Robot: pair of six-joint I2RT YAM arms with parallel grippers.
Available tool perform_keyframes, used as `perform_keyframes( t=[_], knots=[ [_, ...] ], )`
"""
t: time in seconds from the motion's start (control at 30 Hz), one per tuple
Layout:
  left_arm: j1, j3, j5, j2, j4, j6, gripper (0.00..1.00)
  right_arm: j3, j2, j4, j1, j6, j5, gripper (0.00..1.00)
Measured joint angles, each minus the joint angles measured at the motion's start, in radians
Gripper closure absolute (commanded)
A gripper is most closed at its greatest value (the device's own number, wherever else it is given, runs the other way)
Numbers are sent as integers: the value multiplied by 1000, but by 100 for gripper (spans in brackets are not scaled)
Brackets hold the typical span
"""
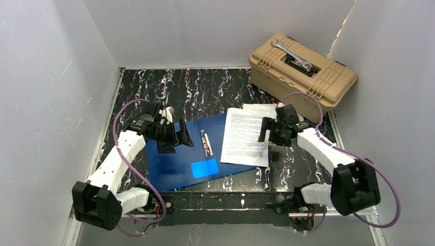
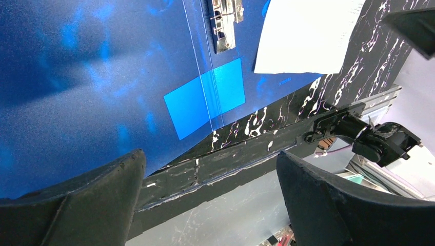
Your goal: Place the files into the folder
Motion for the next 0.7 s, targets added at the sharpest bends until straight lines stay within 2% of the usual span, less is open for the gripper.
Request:
perform_keyframes(
  t=[0.4, 0.7],
  knots=[
    [0, -6, 22, 0, 6, 0, 2, -89, 113, 76, 0, 92, -42, 19],
    [0, -12, 22, 0, 6, 0, 2, -89, 156, 171, 5, 136, -51, 35]
  ],
)
